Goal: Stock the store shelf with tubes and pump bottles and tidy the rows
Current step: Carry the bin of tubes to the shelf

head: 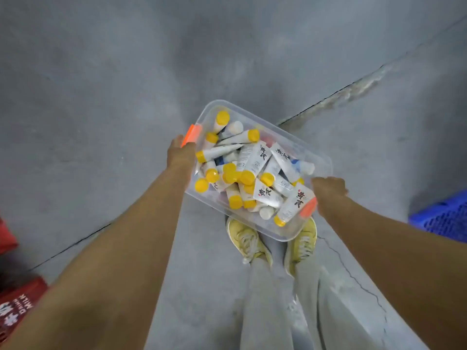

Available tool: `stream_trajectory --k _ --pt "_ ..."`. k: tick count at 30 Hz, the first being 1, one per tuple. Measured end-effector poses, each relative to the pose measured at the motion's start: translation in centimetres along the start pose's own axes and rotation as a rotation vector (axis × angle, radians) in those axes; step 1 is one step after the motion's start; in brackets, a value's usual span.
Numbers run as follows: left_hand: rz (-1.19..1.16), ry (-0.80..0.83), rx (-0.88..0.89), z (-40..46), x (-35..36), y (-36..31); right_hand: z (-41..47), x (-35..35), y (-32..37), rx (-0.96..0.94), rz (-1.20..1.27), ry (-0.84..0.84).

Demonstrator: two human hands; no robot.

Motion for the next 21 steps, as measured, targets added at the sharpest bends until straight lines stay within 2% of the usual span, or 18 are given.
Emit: stream_trajectory --k 2,3,7,11,14,17,19,21 --pt "0.052 -0.030 0.004 1.7 0.1 0.3 1.5 -0.5 -1.0 0.147 -0.064 -0.143" --pt "0.070 -0.038 -0.006 2.9 0.1 0.8 2.2 -0.2 -1.6 0.199 -0.062 -0.118" --pt "0.116 0.042 -0.078 6.4 1.2 2.6 4.3 1.9 -3.3 0.267 0.194 0.072" --pt "0.172 0.087 -0.066 8.0 1.9 3.4 4.8 2.7 -3.9 0.264 0.297 0.173" --pt "0.261 0.096 -0.091 8.7 1.3 3.4 6.0 1.6 -4.3 0.221 0.157 0.050" --pt "0.406 0.018 -0.079 10.1 0.7 3.5 7.4 0.6 -5.0 0.203 0.092 0.034" --pt "0.476 0.014 -0.035 9.4 1.2 2.9 7.4 0.6 -5.1 0.183 0.111 0.071" --pt "0.446 0.026 0.003 8.6 2.2 3.0 7.5 1.6 -5.7 0.220 0.207 0.196"
Point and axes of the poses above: each hand's wrist, its own z-axis towards the middle knuckle, its own x-axis out of the palm, y = z × x, the point moved 5 cm from there along z, towards the middle knuckle, and after that the axes turned 12 degrees about x, right-handed, at the moved point
